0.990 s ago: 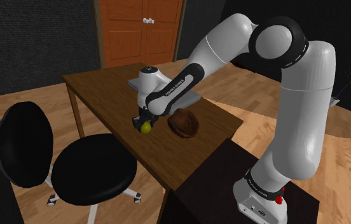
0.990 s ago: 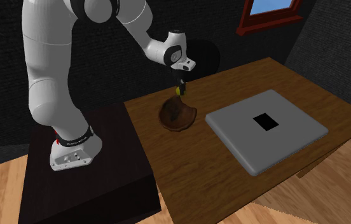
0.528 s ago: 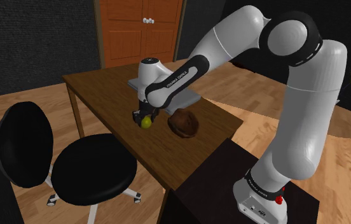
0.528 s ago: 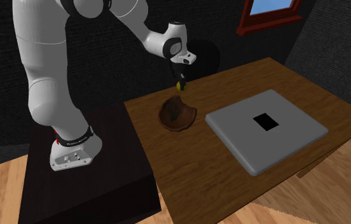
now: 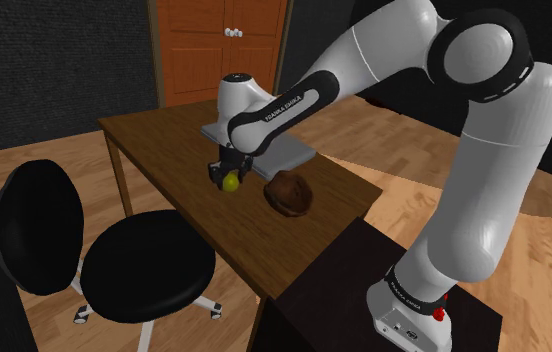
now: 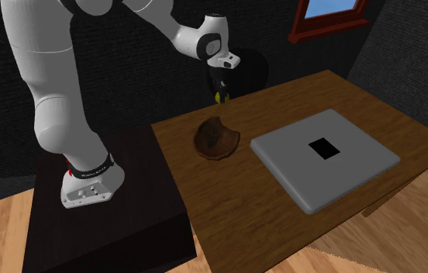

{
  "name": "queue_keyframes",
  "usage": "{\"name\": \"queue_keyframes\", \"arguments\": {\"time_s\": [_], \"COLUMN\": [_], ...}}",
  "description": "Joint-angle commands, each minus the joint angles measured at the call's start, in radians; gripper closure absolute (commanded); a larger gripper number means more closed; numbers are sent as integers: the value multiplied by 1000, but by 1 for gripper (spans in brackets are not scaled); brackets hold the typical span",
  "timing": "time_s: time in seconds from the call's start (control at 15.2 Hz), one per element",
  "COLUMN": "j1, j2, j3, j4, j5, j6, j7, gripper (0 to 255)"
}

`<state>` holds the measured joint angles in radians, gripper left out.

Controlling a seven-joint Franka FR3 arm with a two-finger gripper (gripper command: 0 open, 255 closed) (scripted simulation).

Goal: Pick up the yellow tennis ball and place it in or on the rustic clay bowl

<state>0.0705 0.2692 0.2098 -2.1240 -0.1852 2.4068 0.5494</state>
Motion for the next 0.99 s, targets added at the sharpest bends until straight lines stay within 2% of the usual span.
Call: {"name": "queue_keyframes", "arguments": {"time_s": [0.0, 0.92], "j1": [-3, -11], "j2": [-20, -126], "j3": [3, 16], "j4": [4, 60], "j5": [9, 58], "j6": [-23, -179], "j7": [-8, -49], "gripper": [255, 255]}}
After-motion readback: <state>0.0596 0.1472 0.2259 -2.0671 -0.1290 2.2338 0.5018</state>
